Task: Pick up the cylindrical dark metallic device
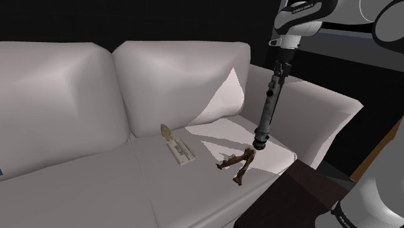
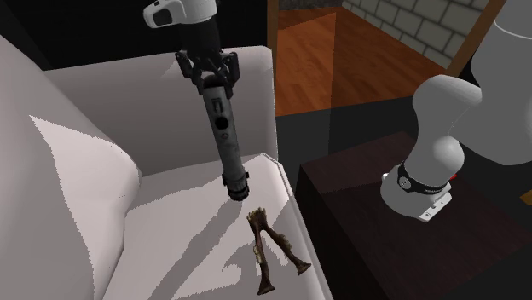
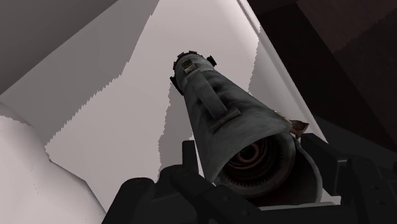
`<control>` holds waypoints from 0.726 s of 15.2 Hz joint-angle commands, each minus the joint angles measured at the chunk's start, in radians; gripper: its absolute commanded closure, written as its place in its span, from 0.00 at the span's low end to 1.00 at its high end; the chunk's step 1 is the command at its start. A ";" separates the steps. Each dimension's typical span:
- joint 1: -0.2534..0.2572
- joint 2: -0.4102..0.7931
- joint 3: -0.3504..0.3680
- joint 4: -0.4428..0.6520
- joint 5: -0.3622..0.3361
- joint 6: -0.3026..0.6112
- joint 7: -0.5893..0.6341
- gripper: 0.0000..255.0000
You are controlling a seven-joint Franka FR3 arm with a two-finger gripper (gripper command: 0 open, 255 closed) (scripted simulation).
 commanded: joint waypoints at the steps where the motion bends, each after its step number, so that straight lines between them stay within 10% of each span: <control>1: -0.001 -0.001 -0.001 0.026 -0.001 -0.026 0.001 1.00; 11: -0.011 0.007 -0.005 0.169 0.002 -0.162 0.002 1.00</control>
